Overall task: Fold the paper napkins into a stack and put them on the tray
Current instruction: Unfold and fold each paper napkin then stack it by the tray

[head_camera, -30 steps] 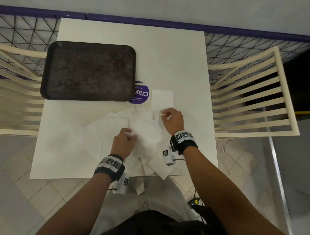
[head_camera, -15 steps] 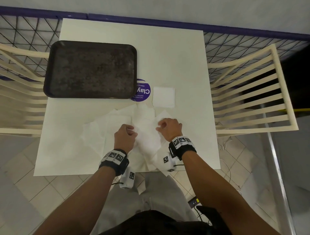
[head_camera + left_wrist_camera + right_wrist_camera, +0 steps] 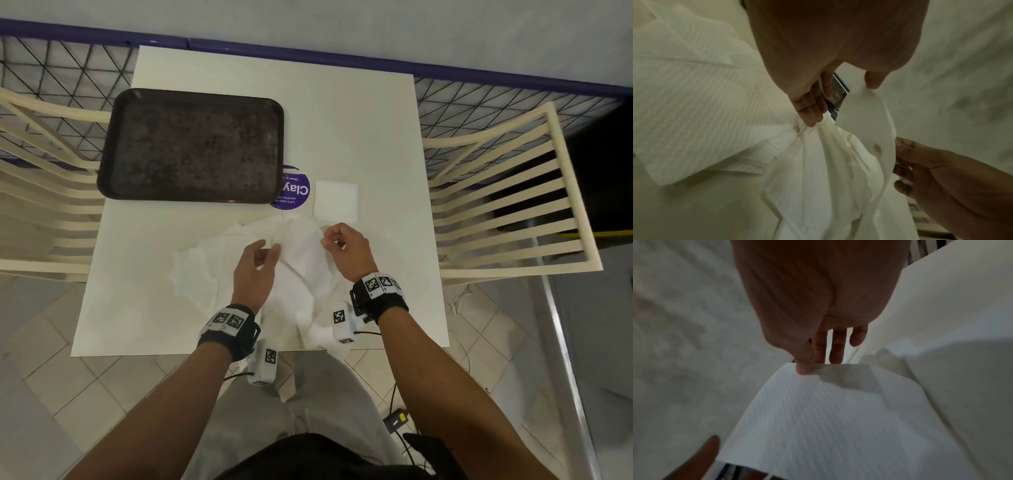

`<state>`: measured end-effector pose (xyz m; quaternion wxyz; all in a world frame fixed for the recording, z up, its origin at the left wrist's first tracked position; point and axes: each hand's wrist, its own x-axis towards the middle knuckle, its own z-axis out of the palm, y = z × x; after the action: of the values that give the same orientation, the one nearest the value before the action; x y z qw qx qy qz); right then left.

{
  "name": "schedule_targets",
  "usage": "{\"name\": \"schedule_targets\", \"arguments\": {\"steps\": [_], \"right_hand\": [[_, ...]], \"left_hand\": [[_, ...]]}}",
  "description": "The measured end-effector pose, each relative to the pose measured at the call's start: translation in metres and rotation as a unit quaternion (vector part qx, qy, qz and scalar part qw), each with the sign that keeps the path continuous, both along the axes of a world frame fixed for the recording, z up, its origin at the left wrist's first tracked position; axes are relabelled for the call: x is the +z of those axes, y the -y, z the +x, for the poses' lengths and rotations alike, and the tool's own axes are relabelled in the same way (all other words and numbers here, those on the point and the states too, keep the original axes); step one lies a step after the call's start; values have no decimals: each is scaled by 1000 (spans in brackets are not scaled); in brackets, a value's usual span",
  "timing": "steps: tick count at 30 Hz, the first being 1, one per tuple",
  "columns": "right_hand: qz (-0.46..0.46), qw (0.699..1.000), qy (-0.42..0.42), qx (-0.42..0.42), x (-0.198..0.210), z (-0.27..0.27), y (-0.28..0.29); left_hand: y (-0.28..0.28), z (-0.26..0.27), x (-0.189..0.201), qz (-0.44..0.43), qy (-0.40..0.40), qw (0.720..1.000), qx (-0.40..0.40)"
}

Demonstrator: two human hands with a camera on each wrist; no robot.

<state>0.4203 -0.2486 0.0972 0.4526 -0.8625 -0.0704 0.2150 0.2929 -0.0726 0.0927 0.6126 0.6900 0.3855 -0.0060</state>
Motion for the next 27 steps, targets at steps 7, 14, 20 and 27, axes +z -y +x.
{"name": "schedule_targets", "arguments": {"steps": [7,14,20,27], "right_hand": [[67,996,10,-62,12,2,-9],[69,994,-51,-66,16,-3,-19],[89,983,-159,-22,16,-7,-16],[94,955,-281,-22,11,-18,-16]], "left_hand": [[5,6,21,-113,72,990,-48],[0,7,19,-70,73,993,-53],[-14,5,25,-52,74,994,-68],[-19,1,27,-81,77,992,-53]]}}
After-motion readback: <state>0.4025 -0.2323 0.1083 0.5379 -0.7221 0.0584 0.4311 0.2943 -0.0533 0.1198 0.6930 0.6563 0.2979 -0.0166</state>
